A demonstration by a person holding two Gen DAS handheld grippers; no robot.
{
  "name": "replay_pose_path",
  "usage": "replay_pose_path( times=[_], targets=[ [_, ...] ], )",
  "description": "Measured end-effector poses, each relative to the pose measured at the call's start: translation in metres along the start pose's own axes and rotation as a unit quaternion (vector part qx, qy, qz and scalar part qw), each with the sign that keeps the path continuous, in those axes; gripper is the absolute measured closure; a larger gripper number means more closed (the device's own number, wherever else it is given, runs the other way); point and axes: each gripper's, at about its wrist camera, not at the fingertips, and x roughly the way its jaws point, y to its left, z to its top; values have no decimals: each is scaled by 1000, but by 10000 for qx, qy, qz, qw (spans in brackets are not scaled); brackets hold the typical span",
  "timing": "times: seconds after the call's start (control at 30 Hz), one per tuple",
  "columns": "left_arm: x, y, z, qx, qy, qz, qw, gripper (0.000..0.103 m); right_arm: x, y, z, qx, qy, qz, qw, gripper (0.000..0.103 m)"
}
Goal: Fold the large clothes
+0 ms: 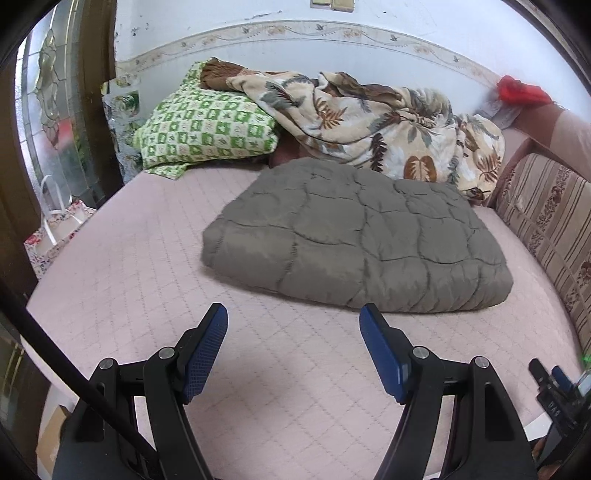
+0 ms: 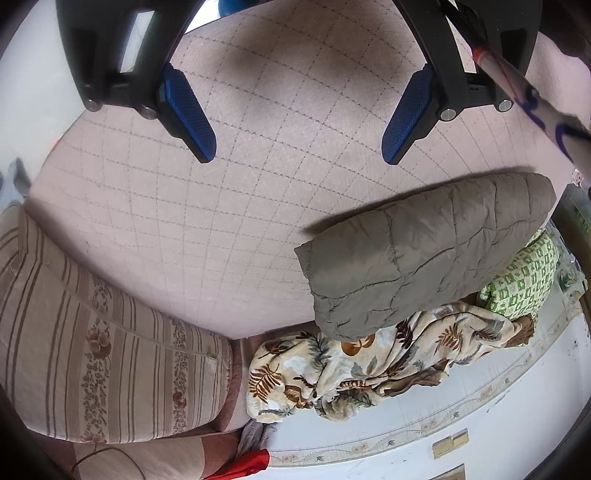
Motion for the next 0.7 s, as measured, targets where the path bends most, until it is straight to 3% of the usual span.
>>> replay_pose_path(
  times=[0.7],
  targets=[
    [-41,48,-19,-301,-324,295,9986,30,-7,24,-5,-386,-88,-257,9989,9]
  ],
)
